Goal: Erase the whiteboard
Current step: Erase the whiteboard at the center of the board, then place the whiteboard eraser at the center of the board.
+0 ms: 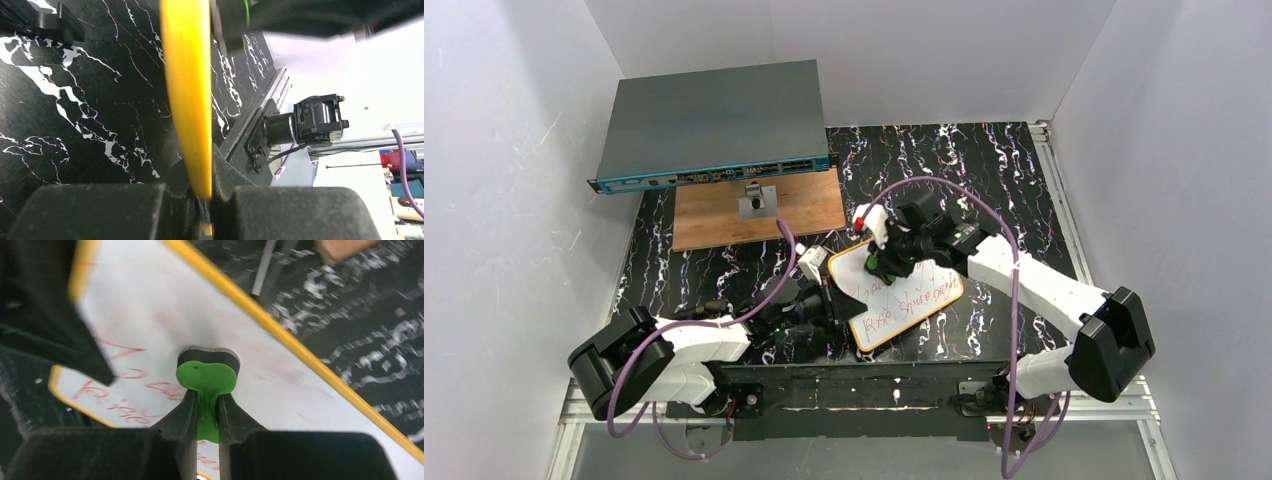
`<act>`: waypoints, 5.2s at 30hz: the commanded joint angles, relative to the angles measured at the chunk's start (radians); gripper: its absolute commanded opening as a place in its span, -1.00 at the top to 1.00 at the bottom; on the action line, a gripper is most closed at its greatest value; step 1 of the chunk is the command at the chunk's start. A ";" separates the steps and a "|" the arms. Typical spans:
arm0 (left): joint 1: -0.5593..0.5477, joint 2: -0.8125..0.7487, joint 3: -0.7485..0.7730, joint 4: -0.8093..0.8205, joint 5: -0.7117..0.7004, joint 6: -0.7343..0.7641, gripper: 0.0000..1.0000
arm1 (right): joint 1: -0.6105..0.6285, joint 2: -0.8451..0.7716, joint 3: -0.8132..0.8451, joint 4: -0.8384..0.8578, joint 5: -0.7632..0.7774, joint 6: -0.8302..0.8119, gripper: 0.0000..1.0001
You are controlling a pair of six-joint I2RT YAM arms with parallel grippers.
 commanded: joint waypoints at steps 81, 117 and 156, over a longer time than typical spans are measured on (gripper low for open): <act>0.016 -0.304 0.002 -0.095 0.028 0.147 1.00 | -0.413 -0.151 -0.097 -0.059 -0.179 -0.061 0.97; 0.033 -0.617 0.063 -0.520 -0.103 0.309 1.00 | -0.746 0.287 -0.038 -0.194 0.039 0.044 0.22; 0.034 -0.594 0.049 -0.450 -0.058 0.294 1.00 | -0.821 0.233 -0.018 -0.150 0.194 0.078 -0.63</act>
